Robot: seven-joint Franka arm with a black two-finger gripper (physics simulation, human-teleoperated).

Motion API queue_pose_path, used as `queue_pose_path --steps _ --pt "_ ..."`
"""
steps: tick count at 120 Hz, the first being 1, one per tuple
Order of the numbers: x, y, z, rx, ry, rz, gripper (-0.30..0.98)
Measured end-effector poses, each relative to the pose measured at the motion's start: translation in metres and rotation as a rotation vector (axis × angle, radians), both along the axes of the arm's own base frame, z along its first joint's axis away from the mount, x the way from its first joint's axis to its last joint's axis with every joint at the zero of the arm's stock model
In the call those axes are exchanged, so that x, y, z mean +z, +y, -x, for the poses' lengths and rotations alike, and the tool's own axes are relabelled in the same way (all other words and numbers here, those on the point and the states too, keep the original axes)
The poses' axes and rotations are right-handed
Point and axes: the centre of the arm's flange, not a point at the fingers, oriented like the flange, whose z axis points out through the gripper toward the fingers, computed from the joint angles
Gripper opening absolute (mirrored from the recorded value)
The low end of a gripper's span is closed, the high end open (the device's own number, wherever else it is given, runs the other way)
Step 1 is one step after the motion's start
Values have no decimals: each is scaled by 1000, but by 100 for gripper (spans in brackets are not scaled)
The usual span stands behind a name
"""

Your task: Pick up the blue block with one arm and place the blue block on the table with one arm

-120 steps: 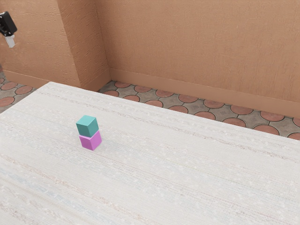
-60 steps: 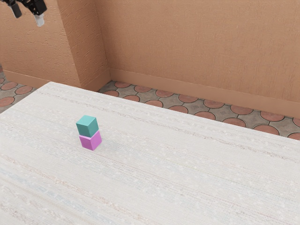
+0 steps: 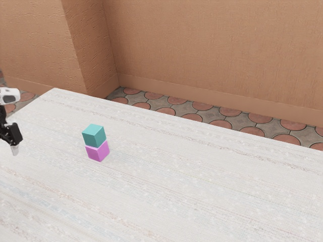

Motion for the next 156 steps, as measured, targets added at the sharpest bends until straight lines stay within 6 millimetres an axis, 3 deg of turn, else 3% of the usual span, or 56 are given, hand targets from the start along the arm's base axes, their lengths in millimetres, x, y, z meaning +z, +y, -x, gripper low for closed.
queue_pose_path --steps 12,22,39,54,73,102,116,128,156 --pt "-8 6 -5 -79 -66 -115 69" --pt "-5 0 -26 -153 -139 -175 69" --pt "-5 -9 -104 -197 -214 -189 69" --pt "-4 -30 -154 -196 -254 -197 69" --pt "-4 -36 -166 -160 -300 -148 69" --pt "-20 -11 -167 -70 -293 -125 69" --pt "-33 3 -197 -48 -298 -102 69" --pt "-57 -22 -232 -93 -286 -64 69" --pt "-75 -32 -250 -117 -276 -33 69"
